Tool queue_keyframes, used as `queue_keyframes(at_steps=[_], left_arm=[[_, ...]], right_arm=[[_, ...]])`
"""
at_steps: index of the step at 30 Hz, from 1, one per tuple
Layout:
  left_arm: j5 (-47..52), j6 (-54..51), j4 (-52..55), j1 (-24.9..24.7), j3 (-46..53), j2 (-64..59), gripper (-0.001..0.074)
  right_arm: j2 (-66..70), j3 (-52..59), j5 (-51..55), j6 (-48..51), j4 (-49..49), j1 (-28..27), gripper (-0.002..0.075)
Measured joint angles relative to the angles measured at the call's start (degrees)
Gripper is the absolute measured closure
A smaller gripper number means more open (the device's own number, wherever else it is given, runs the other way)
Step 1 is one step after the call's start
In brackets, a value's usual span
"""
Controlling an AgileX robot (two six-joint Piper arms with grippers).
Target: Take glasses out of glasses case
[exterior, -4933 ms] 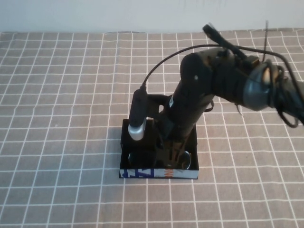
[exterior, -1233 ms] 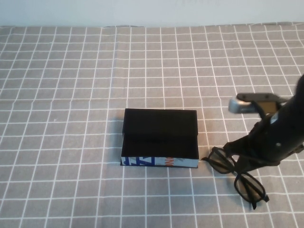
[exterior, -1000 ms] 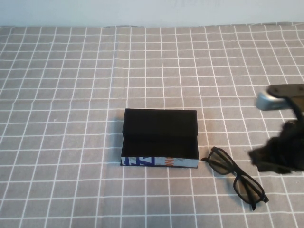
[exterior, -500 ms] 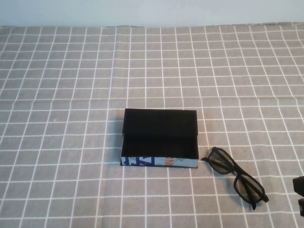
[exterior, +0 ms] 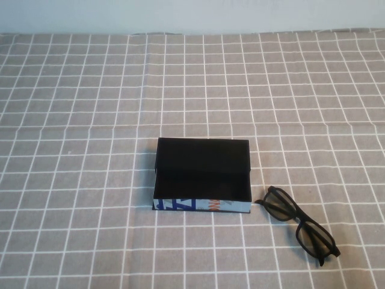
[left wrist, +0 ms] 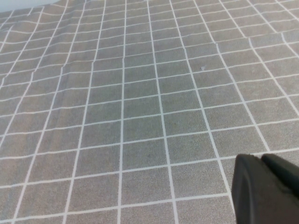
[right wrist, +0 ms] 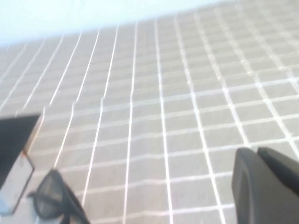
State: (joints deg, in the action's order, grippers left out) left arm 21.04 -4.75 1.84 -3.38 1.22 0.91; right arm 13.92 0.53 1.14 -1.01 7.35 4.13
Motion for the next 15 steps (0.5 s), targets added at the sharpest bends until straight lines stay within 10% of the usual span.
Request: queue_keyframes(at_steps=[15], left_arm=[[0.0, 0.0, 0.0, 0.0, 0.0, 0.0, 0.0739]], right_arm=[[-14.3, 1.1, 16.8, 0.0, -5.2, -1.0, 0.0743]])
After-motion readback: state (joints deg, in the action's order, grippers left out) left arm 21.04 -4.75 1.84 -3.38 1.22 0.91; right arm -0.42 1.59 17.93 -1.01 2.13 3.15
